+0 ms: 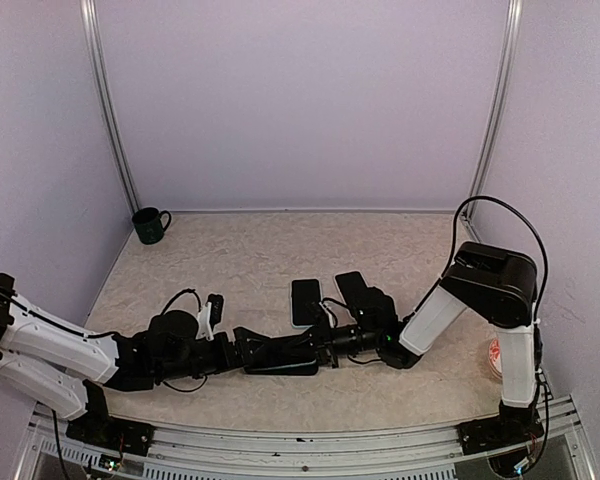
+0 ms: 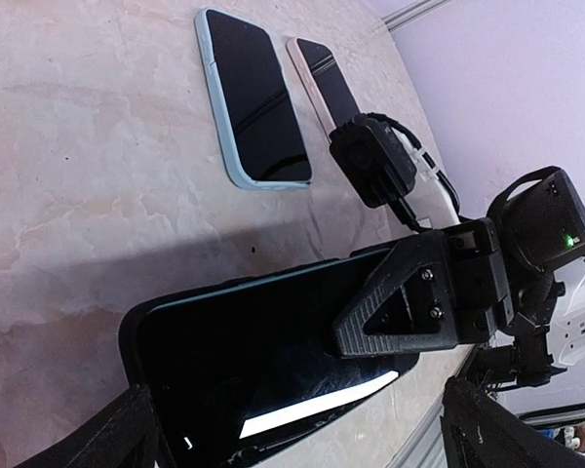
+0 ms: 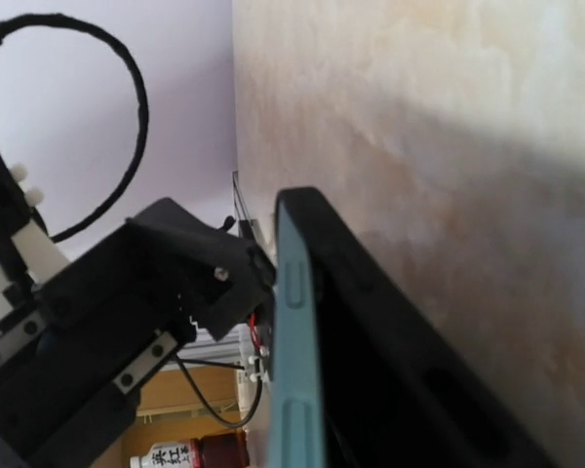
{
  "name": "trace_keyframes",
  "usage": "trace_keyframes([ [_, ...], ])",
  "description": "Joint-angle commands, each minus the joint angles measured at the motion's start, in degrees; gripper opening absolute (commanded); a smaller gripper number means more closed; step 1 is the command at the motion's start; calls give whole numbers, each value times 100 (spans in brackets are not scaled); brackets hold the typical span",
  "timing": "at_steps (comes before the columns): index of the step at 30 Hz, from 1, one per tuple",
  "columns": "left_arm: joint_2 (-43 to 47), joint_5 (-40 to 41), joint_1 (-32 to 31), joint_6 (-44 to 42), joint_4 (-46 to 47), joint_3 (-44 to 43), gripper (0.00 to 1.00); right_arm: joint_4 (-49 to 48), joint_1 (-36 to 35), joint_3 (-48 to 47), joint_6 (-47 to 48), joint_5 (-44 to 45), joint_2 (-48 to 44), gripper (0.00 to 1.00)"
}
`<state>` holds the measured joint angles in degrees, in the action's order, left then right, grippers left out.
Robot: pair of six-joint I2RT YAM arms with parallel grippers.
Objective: Put the phone into the phone case
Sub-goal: Install the phone on the phone case.
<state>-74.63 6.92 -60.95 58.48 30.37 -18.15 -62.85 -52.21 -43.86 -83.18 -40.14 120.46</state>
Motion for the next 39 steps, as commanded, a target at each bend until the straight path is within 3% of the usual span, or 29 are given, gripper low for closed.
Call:
trace_keyframes([
  [1, 47, 129, 32, 146, -353, 98, 99, -607, 61, 35, 202, -117, -401, 0],
  [10, 14, -47, 212, 179, -2, 259, 99, -636, 70, 118, 354, -127, -553, 0],
  [27, -488, -1210, 237, -121, 1566, 164, 99, -299, 42, 181, 1207, -372, -821, 0],
  [34, -594, -1429, 250, -205, 1796, 86, 95, -297, -28, 132, 1350, -579, -780, 0],
  [39, -691, -1593, 250, -208, 2024, 84, 86, -176, -57, 73, 1441, -618, -746, 0],
])
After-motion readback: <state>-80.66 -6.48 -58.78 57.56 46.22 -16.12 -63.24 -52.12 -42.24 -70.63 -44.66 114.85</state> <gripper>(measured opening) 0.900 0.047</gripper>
